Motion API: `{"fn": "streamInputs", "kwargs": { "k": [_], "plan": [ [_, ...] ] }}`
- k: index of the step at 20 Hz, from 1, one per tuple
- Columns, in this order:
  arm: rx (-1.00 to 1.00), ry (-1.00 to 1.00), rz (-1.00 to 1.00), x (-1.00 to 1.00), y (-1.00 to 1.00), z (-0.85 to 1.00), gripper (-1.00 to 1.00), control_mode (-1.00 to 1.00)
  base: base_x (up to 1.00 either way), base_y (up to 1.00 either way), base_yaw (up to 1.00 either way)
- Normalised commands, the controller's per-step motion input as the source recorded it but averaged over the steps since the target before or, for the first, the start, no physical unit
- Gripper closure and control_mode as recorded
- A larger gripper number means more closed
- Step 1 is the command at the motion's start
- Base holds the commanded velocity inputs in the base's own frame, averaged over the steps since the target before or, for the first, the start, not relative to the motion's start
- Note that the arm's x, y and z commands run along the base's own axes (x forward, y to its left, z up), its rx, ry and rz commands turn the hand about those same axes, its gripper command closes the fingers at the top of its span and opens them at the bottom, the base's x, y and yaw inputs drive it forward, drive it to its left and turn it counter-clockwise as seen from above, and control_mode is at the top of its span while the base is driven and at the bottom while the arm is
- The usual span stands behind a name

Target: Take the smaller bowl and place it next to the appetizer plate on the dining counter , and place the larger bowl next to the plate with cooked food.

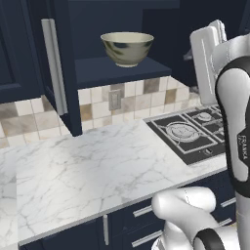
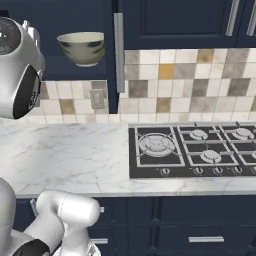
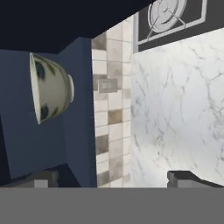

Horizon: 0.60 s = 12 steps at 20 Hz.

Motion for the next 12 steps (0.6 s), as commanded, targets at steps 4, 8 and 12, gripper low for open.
{"fn": "streamInputs", "kwargs": {
  "k": [4,8,12],
  "plan": [
    [0.0,0.0,0.0,0.84,0.05,-0.01,-1.0,-1.0,0.0,0.0,0.0],
    [0.0,0.12,0.1,0.74,0.01,-0.02,-1.0,-1.0,0.0,0.0,0.0],
    [-0.11,-0.05,0.2,0.44,0.01,0.0,-1.0,-1.0,0.0,0.0,0.0]
  ]
}}
